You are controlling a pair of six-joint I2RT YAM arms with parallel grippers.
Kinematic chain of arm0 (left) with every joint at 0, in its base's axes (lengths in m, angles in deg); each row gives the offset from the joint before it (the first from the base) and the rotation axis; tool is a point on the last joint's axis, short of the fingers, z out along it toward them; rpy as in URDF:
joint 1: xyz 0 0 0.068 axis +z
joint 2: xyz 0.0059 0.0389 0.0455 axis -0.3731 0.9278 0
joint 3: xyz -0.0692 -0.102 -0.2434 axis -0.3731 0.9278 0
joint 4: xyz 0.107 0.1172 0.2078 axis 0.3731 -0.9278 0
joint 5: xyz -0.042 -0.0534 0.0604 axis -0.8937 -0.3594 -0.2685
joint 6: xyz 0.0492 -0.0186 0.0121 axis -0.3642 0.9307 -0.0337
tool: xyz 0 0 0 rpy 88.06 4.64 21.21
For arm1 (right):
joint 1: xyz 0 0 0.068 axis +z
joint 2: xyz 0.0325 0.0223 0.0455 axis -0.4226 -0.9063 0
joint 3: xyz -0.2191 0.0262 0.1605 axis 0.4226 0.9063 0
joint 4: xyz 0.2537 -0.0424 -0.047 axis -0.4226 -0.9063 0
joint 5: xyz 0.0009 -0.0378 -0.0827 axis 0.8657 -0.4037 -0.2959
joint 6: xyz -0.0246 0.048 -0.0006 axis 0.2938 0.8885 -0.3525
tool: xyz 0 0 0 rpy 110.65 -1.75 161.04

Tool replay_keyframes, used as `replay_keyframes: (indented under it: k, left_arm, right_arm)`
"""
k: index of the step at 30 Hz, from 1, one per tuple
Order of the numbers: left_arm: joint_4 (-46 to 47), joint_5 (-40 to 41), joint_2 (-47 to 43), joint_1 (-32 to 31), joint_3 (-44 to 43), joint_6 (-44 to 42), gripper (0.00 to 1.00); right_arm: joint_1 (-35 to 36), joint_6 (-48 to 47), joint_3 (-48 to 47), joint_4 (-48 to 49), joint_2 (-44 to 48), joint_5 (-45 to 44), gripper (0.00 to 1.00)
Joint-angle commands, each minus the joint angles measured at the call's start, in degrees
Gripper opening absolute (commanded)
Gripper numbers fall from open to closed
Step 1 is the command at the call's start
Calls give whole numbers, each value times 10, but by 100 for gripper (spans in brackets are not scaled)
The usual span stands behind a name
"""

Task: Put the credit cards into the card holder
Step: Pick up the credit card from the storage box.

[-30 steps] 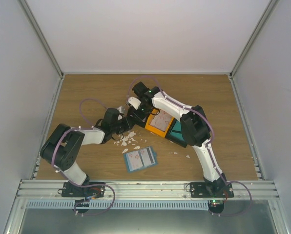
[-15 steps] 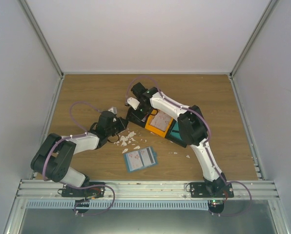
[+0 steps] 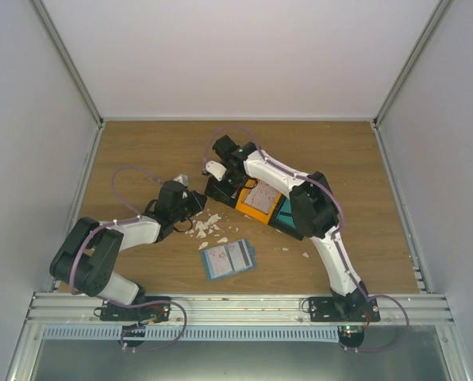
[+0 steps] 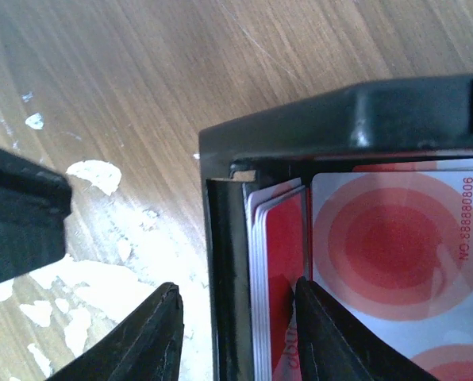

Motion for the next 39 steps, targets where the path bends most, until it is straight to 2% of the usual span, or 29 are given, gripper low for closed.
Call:
replay_keyframes:
  k: [1,13,23,39]
  left_arm:
    - [15,7,-5,8,4,-4,13]
    - [17,2,2,12,3,-6,12]
    - [18,-3,8,12,1,-7,12]
    - [20,-14,17,13,-5,-10,12]
  right_arm:
    - [4,-12,15,0,43,14,40]
    - [-1,-7,18,3,49,10,34]
    - [-5,1,22,10,54,15,18]
    - [-8,4,41,20,70,22,13]
